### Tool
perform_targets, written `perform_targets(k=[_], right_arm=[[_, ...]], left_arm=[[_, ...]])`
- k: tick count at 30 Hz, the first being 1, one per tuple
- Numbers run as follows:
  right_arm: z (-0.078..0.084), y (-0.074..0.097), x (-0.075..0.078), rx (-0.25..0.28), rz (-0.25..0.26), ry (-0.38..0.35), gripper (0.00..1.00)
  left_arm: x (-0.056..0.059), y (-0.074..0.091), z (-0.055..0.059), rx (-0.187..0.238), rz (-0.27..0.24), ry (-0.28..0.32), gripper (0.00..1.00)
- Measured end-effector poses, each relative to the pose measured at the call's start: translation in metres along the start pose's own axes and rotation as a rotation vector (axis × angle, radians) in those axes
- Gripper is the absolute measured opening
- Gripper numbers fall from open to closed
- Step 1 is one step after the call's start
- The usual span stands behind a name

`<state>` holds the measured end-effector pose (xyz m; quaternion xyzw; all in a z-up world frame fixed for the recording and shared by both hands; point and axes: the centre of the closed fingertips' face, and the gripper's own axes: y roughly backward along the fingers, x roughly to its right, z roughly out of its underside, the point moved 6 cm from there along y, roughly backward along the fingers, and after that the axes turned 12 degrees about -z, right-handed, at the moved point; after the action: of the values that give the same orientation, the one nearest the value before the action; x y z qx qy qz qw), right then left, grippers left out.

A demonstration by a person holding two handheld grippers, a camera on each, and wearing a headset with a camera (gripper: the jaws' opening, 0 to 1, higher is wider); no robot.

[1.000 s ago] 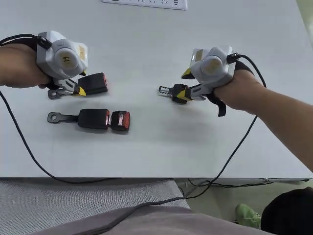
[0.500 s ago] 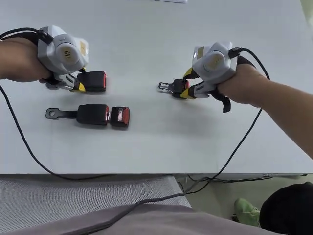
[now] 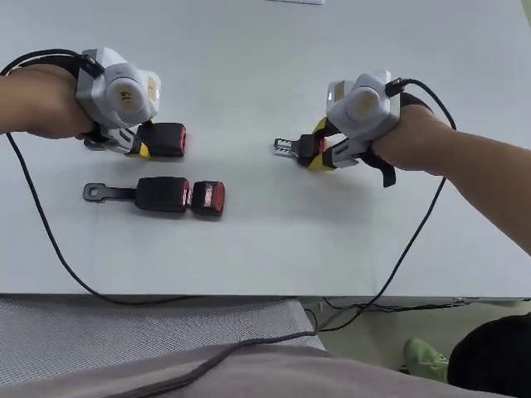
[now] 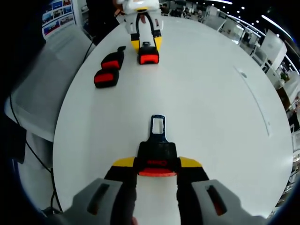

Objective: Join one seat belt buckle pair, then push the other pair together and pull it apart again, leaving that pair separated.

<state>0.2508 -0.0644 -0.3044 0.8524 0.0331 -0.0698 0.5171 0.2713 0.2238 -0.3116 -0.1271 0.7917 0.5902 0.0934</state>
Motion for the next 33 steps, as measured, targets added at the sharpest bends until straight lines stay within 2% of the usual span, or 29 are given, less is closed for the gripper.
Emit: perform_targets(k=[8, 15, 25, 33], right_arm=[[0.0, 0.0, 0.001, -0.003, -0.011, -0.005, 0.32], [-0.008, -0.004, 0.0, -0.003, 0.0, -0.003, 0.31], [-0.042, -0.025, 0.002, 0.033, -0.008, 0.013, 0.31], [-0.077, -0.046, -0.001, 0.067, -0.019, 0.052, 0.31]], left_arm=[[0.002, 0.0, 0.002, 0.032, -0.008, 0.016, 0.3], [0.003, 0.002, -0.001, 0.026, -0.012, 0.02, 0.29], [0.005, 0.002, -0.002, 0.016, -0.012, 0.032, 0.3], [0.006, 0.001, -0.002, 0.013, -0.01, 0.027, 0.3]])
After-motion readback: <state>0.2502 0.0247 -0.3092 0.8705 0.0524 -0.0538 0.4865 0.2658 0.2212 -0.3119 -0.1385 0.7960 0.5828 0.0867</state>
